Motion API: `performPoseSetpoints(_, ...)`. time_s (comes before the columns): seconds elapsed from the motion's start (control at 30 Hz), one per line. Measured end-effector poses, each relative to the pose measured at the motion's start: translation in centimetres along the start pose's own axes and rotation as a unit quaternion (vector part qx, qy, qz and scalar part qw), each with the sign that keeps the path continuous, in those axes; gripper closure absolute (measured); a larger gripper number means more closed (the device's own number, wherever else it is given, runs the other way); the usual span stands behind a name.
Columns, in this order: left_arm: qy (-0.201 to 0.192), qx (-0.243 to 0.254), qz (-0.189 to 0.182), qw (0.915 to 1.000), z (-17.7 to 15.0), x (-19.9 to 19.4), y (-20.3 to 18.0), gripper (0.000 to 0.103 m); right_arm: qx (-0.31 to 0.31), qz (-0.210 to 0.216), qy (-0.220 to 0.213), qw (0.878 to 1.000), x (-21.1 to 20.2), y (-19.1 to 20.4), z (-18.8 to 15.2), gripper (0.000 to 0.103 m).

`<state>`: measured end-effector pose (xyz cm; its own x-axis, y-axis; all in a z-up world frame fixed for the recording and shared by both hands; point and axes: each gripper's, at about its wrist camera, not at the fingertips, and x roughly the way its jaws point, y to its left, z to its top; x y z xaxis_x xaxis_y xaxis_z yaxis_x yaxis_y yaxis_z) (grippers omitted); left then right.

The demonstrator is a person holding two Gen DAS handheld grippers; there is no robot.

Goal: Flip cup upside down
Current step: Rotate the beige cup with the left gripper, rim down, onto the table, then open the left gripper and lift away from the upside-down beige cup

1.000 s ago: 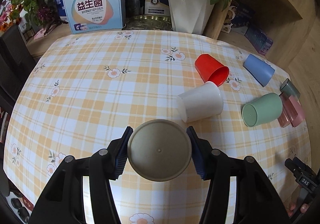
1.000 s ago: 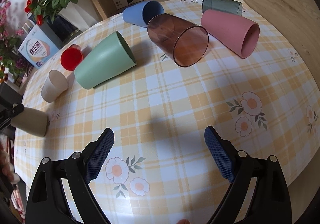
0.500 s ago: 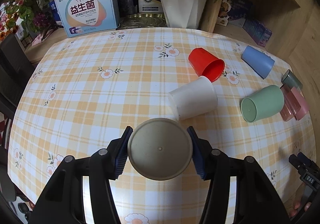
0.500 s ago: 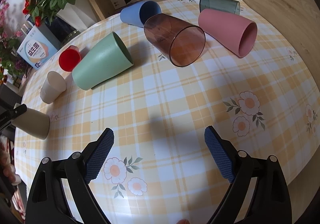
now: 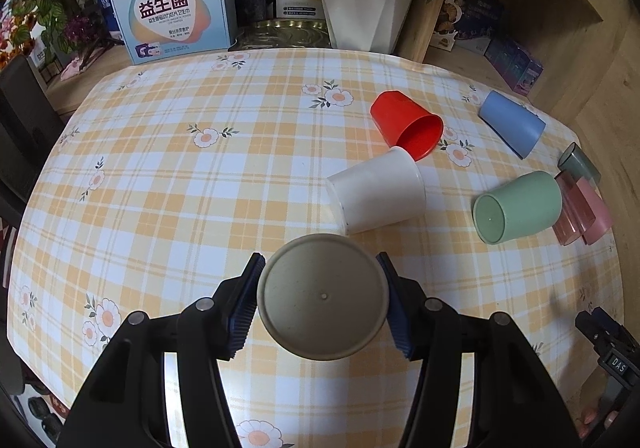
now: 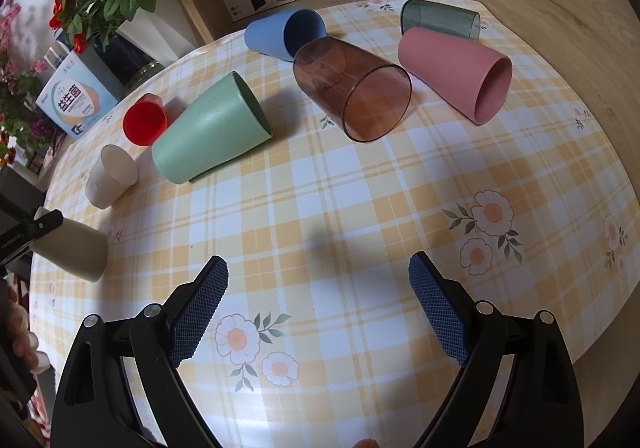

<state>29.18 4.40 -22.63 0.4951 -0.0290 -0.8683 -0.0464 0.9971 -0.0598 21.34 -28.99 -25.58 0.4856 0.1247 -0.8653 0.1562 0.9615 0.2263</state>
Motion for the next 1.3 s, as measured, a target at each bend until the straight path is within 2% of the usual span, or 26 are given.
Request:
performPoseSetpoints(0.1,0.0,0.002,-0.004,1.0,-0.1,-0.3,0.0,0.045,-0.002,-0.002,-0.002,1.0,-0.4,0.2,0.1,0.014)
performPoseSetpoints(0.23,-0.008,0.003,-0.007,0.9999,-0.2,-1.0,0.0,0.026,-0.005,-0.003,-0.006,1.0,-1.0,0.5,0.2,0.014)
performPoseSetpoints(0.27,-0.01,0.004,-0.006,0.9999,-0.2,-1.2,0.0,0.024,-0.006,-0.003,-0.008,1.0,-1.2,0.6,0.2,0.014)
performPoseSetpoints(0.33,-0.009,0.005,-0.005,0.9999,-0.2,-1.5,0.0,0.011,-0.008,-0.003,-0.01,1.0,-1.4,0.7,0.2,0.014)
performPoseSetpoints(0.43,-0.01,0.005,0.001,0.9999,-0.2,-2.0,0.1,0.006,-0.012,-0.003,-0.014,1.0,-1.9,1.0,0.3,0.014)
performPoseSetpoints(0.6,-0.02,-0.006,0.0,0.9998,-0.4,-3.0,0.7,0.006,-0.018,-0.003,-0.019,1.0,-2.8,1.6,0.2,0.014)
performPoseSetpoints(0.8,-0.047,-0.008,0.001,0.9989,-0.6,-6.0,1.2,0.006,-0.04,-0.015,-0.031,0.999,-5.5,3.1,0.3,0.014)
performPoseSetpoints(1.0,-0.102,0.024,0.034,0.9939,-1.3,-12.0,0.4,0.006,-0.08,-0.004,-0.085,0.993,-11.4,6.4,0.9,0.014)
performPoseSetpoints(1.1,-0.148,0.024,0.027,0.9884,-2.0,-16.6,0.2,0.006,-0.097,-0.003,-0.12,0.988,-15.0,8.1,1.1,0.014)
performPoseSetpoints(1.23,-0.183,0.035,0.032,0.9819,-3.0,-21.3,-0.3,0.006,-0.111,0.006,-0.162,0.981,-19.8,9.7,0.8,0.014)
performPoseSetpoints(1.3,-0.201,0.042,0.018,0.9786,-3.9,-23.8,-0.6,0.006,-0.114,0.008,-0.174,0.978,-21.9,10.3,0.5,0.014)
